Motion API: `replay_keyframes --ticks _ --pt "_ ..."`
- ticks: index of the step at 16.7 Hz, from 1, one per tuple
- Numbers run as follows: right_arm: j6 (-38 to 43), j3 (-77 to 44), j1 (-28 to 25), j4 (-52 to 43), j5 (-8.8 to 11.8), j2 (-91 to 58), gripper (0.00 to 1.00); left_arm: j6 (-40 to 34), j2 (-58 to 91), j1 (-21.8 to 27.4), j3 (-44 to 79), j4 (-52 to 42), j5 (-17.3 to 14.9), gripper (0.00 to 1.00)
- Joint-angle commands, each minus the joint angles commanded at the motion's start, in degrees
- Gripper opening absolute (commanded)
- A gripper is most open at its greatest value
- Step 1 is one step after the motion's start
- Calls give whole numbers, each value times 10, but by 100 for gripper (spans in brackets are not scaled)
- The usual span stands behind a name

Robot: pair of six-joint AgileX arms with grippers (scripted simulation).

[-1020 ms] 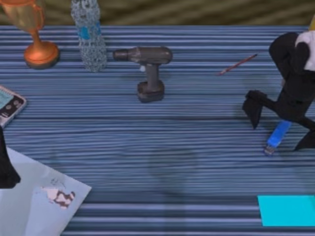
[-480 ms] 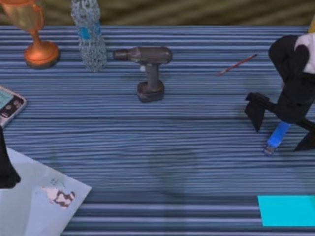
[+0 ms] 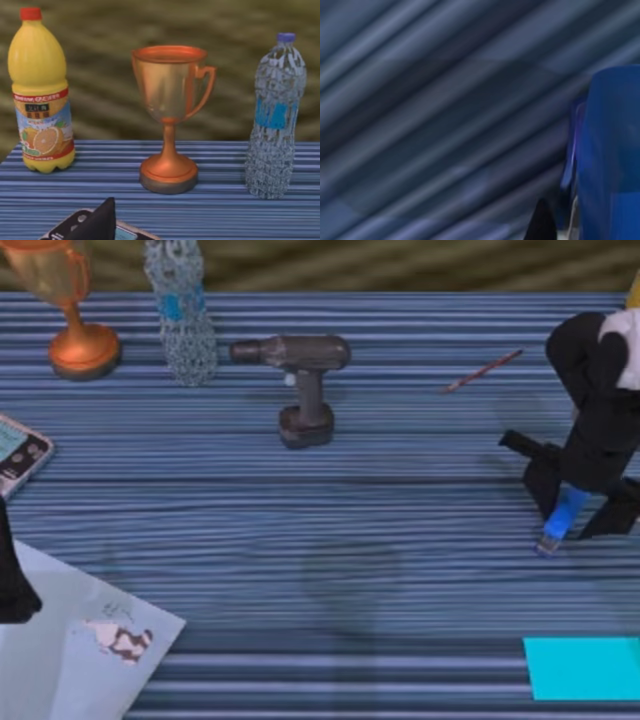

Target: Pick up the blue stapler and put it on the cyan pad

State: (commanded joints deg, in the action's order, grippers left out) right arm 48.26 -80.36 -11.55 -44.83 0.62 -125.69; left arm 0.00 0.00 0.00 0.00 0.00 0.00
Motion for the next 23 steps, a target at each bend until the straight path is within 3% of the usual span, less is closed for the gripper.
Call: replay_keyframes --ticks 2,12,19,23 --pt "0 0 0 0 0 0 0 0 0 0 0 0 0 100" --pt "-6 -8 2 -17 -8 13 0 0 0 0 0 0 0 100" --pt "-7 -102 -1 -182 -7 72 0 0 0 0 0 0 0 100" --pt "-9 -120 -2 -206 -7 88 0 0 0 0 0 0 0 100"
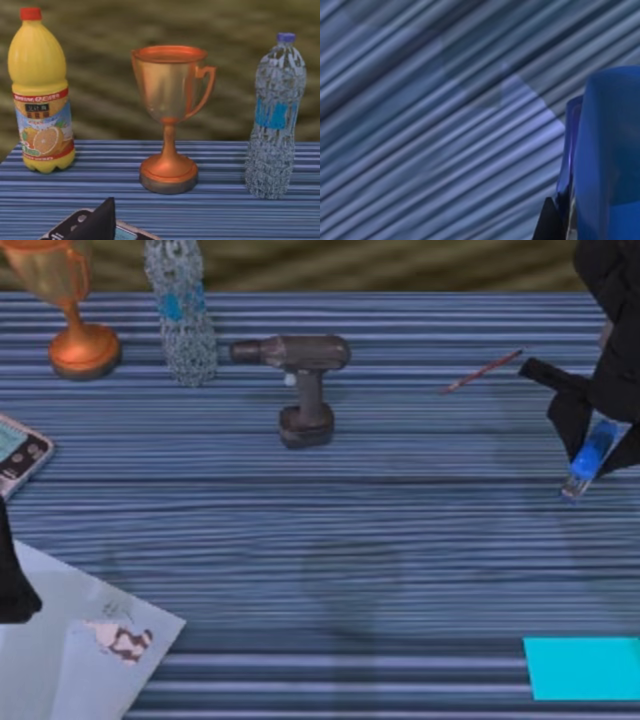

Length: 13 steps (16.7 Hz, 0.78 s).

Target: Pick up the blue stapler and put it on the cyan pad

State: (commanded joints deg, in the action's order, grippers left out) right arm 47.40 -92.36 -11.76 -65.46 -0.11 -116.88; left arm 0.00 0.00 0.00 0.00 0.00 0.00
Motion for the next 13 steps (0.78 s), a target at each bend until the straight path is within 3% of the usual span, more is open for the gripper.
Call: replay_keyframes --ticks 4,7,10,13 --pt "-5 3 2 0 2 0 0 0 0 0 0 0 0 100" --pt "-58 16 -5 -16 15 16 0 0 0 0 0 0 0 100" --pt "-165 46 -15 -37 33 49 0 0 0 0 0 0 0 100" --pt "-324 90 -27 -57 50 91 0 0 0 0 0 0 0 100"
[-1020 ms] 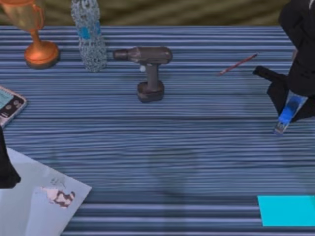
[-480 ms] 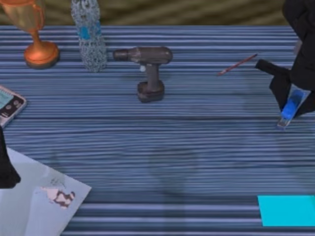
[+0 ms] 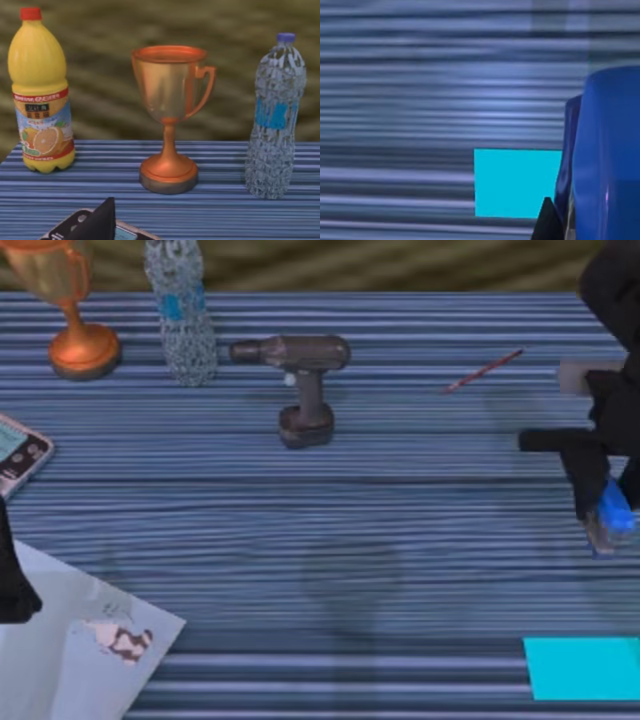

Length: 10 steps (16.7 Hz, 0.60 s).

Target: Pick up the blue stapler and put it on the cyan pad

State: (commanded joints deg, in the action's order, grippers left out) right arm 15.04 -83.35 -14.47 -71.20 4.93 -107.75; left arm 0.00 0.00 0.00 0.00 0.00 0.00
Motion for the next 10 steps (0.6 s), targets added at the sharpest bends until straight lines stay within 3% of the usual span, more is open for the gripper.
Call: replay_keyframes --ticks 5,10 --pt "-333 95 -24 -16 11 82 0 0 0 0 0 0 0 100" --pt "-627 183 -47 5 -7 162 0 0 0 0 0 0 0 100"
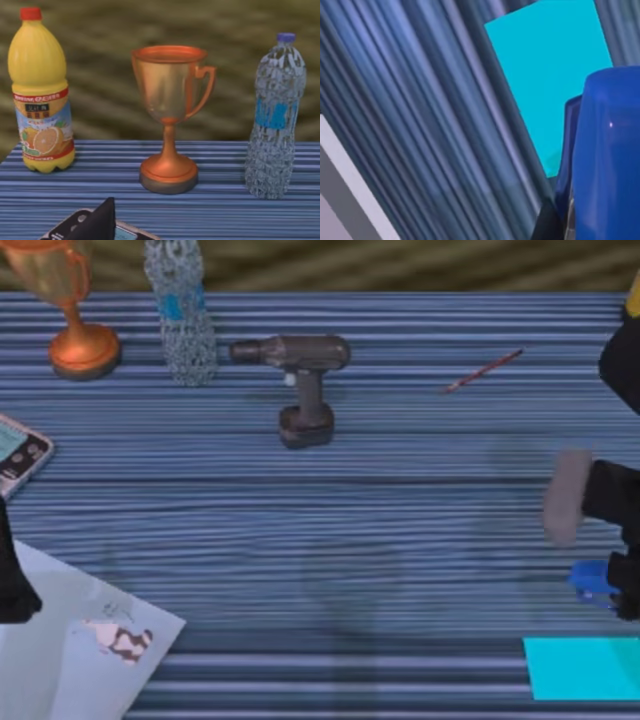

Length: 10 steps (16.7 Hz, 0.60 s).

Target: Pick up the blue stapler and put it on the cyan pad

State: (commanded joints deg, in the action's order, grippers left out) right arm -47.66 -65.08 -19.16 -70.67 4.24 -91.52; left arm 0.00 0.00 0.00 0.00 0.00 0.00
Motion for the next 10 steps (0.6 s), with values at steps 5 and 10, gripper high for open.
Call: replay_keyframes --ticks 5,10 --pt "-176 55 -14 45 -30 66 0 0 0 0 0 0 0 100" --pt "-214 68 -17 62 -40 85 0 0 0 0 0 0 0 100"
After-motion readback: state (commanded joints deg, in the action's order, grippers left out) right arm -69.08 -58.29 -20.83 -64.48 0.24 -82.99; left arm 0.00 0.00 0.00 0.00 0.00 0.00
